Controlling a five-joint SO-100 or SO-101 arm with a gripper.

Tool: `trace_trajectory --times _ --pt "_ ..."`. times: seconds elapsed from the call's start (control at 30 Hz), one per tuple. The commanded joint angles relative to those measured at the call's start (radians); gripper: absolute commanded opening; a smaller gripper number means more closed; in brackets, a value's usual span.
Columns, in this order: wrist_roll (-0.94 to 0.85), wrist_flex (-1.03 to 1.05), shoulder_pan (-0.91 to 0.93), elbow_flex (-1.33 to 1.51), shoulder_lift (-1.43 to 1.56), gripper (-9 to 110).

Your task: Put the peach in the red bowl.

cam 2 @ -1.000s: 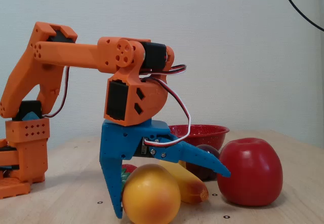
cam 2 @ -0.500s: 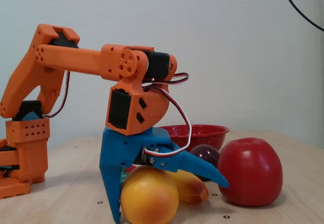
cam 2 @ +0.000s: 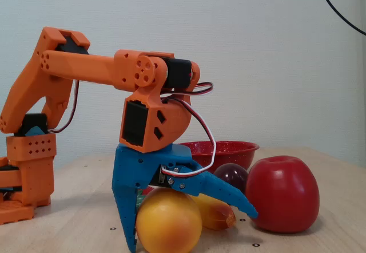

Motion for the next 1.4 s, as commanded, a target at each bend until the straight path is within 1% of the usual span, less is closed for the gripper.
trace_trajectory --times 0.0,0.03,0.27,0.53,0.97,1.13,1.3,1.37 --pt "-0.02 0.012 0.018 -0.067 0.071 67" --pt "-0.02 0.014 0.018 -0.067 0.074 65" --pt "-0.021 0.009 0.005 -0.052 0.087 63" --pt "-0.012 0.008 -0.002 -0.038 0.094 50" --pt "-0.017 0.009 -0.005 -0.028 0.101 41" --pt "-0.012 0.011 -0.005 -0.025 0.103 33" --pt "-0.015 0.014 -0.003 -0.023 0.104 29" --pt "-0.02 0.015 -0.003 -0.023 0.106 25"
